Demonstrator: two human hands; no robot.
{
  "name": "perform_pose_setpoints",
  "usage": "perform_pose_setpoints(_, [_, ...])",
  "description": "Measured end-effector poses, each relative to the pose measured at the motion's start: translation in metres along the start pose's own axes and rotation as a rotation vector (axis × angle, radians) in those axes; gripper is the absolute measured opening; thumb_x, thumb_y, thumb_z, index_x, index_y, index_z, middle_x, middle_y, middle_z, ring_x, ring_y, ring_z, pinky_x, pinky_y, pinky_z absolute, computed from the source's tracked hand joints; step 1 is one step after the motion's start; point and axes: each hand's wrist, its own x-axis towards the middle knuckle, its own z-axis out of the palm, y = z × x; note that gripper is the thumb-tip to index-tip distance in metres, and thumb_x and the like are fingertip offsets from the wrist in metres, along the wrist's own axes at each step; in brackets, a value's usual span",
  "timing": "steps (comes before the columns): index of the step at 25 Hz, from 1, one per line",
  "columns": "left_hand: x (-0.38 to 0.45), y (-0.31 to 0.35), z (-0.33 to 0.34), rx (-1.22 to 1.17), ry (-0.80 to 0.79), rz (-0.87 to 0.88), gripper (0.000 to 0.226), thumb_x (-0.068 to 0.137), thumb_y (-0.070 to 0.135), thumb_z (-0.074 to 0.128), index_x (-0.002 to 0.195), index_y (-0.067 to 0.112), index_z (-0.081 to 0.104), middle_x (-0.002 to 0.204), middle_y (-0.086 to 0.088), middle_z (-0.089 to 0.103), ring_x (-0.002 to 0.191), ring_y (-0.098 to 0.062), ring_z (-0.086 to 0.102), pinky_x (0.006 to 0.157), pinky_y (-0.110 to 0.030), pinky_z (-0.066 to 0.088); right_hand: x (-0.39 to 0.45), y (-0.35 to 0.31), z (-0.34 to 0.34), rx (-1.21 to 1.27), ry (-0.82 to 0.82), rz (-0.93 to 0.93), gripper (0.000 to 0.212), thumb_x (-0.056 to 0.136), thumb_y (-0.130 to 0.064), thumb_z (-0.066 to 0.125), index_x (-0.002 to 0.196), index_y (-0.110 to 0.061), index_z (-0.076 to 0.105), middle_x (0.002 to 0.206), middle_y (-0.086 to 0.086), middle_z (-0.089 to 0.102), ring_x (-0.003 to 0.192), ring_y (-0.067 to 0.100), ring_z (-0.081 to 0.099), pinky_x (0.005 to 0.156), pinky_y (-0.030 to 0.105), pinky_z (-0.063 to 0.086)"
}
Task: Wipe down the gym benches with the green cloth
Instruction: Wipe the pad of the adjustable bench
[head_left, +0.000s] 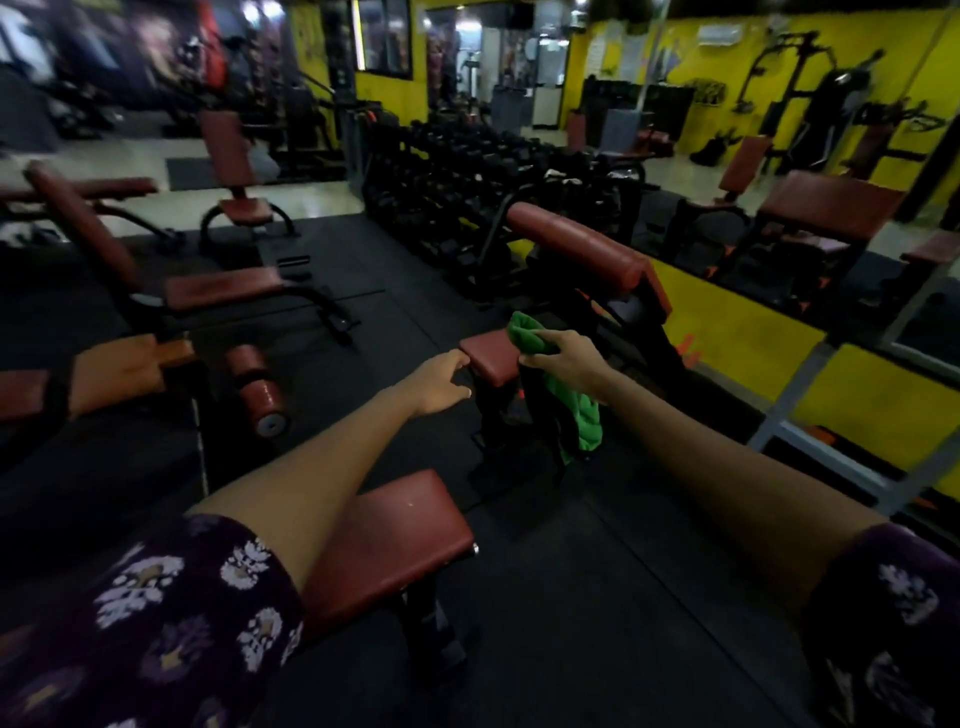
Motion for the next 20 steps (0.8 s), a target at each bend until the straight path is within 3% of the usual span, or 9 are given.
perform_pose_setpoints(3, [0.031, -0.022, -0.002, 0.021, 0.01, -0.09, 0.057, 0.092, 0.013, 0.057, 0.142, 0.005, 0.031, 0.146, -0.014, 0.035, 0.132, -0.025, 0.037, 0.106, -0.03, 0.033, 0.047, 0.005, 0.01, 0.061, -0.059, -0.047, 0.049, 0.088, -0.029, 0.065, 0.134, -0.016, 0.053, 0.124, 0.008, 0.06, 0.112, 0.023, 0.056, 0.086, 0.024, 0.04])
perform_pose_setpoints(7, [0.087, -0.056, -0.014, 0.016, 0.049, -0.186, 0.058, 0.092, 0.015, 0.058, 0.142, 0.006, 0.03, 0.146, -0.013, 0.035, 0.133, -0.025, 0.037, 0.106, -0.031, 0.034, 0.127, 0.008, 0.022, 0.096, -0.122, -0.101, 0.048, 0.088, -0.031, 0.065, 0.133, -0.018, 0.054, 0.121, 0.008, 0.06, 0.111, 0.024, 0.057, 0.091, 0.03, 0.044])
perform_pose_setpoints(20, [0.256, -0.147, -0.106, -0.049, 0.279, -0.401, 0.059, 0.09, 0.014, 0.06, 0.141, 0.006, 0.032, 0.145, -0.014, 0.037, 0.132, -0.027, 0.039, 0.106, -0.034, 0.036, 0.386, -0.034, 0.057, 0.021, -0.288, -0.33, 0.052, 0.088, -0.03, 0.064, 0.137, -0.02, 0.049, 0.137, 0.005, 0.052, 0.121, 0.021, 0.05, 0.094, 0.025, 0.038])
